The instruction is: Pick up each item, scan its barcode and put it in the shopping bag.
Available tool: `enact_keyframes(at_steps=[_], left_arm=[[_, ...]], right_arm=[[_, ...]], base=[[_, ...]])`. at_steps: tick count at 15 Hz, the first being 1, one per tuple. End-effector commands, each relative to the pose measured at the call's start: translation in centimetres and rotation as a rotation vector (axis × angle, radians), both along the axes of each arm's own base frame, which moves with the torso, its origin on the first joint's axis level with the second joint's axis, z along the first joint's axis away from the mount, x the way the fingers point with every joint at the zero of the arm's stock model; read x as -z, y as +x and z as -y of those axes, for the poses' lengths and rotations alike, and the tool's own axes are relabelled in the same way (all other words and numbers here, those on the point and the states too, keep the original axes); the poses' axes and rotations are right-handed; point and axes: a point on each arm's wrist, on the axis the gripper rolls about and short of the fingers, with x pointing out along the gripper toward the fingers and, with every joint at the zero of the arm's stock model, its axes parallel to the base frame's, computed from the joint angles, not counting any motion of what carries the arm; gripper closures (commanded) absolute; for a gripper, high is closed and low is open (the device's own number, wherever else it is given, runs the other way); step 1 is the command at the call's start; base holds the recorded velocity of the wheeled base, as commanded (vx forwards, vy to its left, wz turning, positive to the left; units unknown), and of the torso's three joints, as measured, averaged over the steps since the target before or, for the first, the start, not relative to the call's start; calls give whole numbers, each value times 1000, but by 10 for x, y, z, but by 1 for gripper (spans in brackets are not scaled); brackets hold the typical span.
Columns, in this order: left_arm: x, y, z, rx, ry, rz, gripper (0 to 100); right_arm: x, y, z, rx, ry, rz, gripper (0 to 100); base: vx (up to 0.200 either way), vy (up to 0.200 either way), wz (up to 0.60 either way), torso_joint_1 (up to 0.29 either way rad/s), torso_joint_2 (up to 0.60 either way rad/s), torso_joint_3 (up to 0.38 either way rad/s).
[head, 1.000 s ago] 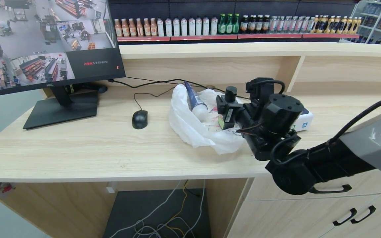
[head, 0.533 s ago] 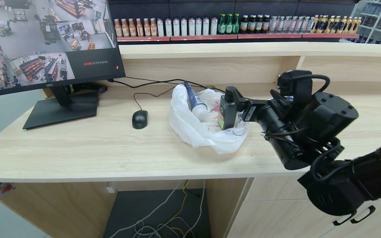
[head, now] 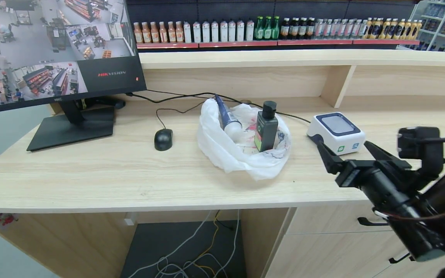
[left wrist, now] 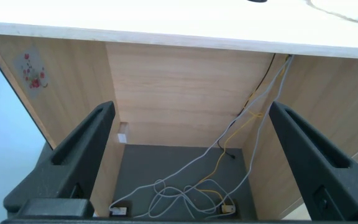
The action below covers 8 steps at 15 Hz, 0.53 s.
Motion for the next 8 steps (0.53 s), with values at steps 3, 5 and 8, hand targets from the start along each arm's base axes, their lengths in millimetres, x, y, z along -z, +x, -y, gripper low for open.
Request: enact_keyframes(at_steps=[3,5,8], left_arm=[[0,0,0,-1,0,1,0],[0,0,0,-1,2,1,0],[0,0,0,-1,2,1,0]], right_arm=[[4,-77,44,-47,20,10,0],[-3,-101,56,-63,54,13,0],[11,-155,81,-154,-1,-80,0]], base=[[0,0,0,0,0,0],[0,0,0,0,0,0],[0,0,0,0,0,0]])
